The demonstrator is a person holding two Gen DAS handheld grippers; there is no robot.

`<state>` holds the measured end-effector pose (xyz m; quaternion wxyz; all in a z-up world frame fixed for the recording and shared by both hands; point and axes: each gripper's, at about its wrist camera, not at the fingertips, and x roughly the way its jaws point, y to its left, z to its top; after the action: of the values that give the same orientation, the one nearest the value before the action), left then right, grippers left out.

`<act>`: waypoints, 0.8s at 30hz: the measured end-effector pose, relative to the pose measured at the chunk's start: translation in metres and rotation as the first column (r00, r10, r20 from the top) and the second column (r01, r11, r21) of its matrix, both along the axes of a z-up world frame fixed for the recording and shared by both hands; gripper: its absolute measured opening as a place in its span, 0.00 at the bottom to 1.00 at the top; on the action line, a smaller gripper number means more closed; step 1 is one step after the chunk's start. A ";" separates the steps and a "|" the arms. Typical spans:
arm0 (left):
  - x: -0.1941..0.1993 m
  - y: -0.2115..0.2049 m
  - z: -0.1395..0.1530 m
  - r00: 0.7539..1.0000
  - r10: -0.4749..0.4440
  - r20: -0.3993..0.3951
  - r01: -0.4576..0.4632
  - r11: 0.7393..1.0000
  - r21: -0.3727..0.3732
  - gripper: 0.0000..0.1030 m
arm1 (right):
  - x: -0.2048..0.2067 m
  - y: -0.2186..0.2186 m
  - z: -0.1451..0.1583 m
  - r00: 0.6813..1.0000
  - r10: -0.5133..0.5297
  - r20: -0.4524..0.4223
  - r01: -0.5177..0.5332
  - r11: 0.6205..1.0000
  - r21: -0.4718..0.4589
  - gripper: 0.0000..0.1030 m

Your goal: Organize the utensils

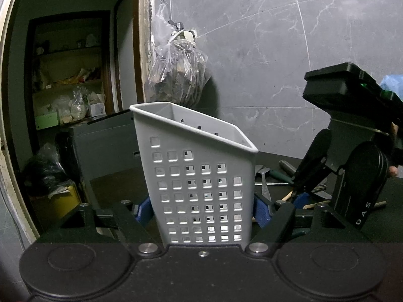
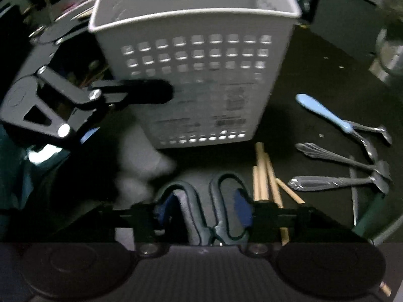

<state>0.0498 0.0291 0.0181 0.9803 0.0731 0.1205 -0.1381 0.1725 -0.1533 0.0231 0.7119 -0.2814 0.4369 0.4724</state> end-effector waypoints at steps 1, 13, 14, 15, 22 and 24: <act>0.000 0.000 0.000 1.000 -0.001 0.000 0.001 1.000 -0.001 0.76 | -0.001 0.002 0.000 1.000 0.009 0.006 -0.009 1.000 -0.013 0.60; 0.000 0.000 0.000 1.000 -0.001 0.000 0.001 1.000 -0.001 0.76 | -0.023 0.003 0.003 0.996 -0.050 0.071 0.049 0.998 0.029 0.32; 0.000 0.000 0.000 1.000 -0.001 0.000 0.001 1.000 -0.001 0.76 | -0.028 0.001 0.003 0.995 -0.060 0.080 0.057 0.998 0.036 0.32; 0.000 0.000 0.000 1.000 -0.001 0.001 0.001 1.000 -0.002 0.75 | -0.034 0.000 0.003 0.992 -0.070 0.101 0.066 0.997 0.041 0.32; 0.001 0.000 0.000 1.000 -0.001 0.000 0.001 1.000 -0.006 0.75 | -0.045 -0.039 0.023 0.926 -0.346 0.151 0.304 0.921 0.245 0.32; 0.002 -0.001 0.001 1.000 -0.002 -0.001 0.002 1.000 -0.005 0.75 | -0.052 -0.055 0.032 0.901 -0.407 0.150 0.338 0.876 0.344 0.32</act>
<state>0.0520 0.0283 0.0191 0.9803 0.0706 0.1206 -0.1396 0.1207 -0.2080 0.0548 0.8685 -0.1264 0.3227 0.3543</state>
